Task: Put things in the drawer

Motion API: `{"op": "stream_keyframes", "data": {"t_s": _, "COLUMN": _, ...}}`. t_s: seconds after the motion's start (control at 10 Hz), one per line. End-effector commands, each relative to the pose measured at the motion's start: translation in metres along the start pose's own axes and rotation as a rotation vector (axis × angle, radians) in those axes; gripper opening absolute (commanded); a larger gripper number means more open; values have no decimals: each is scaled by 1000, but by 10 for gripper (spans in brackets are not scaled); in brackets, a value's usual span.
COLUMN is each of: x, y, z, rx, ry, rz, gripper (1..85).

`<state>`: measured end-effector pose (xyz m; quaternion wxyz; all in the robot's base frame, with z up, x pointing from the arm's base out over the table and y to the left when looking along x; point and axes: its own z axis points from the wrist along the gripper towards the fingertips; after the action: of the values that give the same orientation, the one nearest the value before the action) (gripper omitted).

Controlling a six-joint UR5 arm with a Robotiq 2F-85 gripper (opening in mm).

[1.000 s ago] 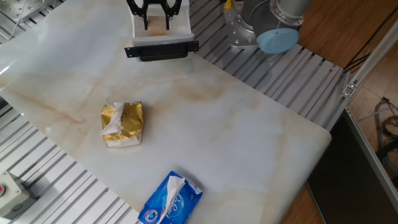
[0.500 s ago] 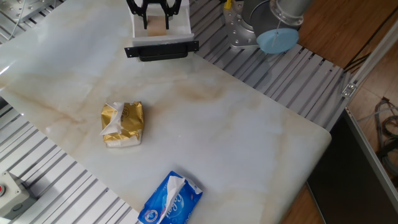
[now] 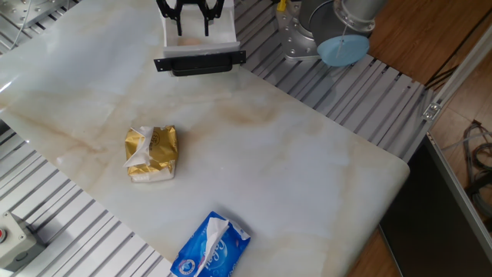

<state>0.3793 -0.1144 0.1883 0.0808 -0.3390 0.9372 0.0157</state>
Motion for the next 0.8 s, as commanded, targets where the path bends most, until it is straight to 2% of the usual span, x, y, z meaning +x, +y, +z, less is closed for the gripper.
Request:
{"op": "stream_keyframes", "data": {"t_s": 0.0, "x": 4, "y": -4, "z": -8, "rx": 24, "ry": 19, "rz": 31, "gripper": 497}}
{"op": "stream_keyframes", "data": {"t_s": 0.1, "x": 6, "y": -5, "z": -12, "rx": 32, "ry": 31, "rz": 54, "gripper": 460}}
{"op": "stream_keyframes", "data": {"t_s": 0.2, "x": 4, "y": -3, "z": -17, "rx": 32, "ry": 40, "rz": 116, "gripper": 350}}
{"op": "stream_keyframes", "data": {"t_s": 0.3, "x": 2, "y": 4, "z": -24, "rx": 24, "ry": 59, "rz": 196, "gripper": 143}}
{"op": "stream_keyframes", "data": {"t_s": 0.4, "x": -5, "y": 8, "z": -30, "rx": 22, "ry": 58, "rz": 249, "gripper": 10}}
{"op": "stream_keyframes", "data": {"t_s": 0.7, "x": -27, "y": 11, "z": -37, "rx": 32, "ry": 62, "rz": 294, "gripper": 10}}
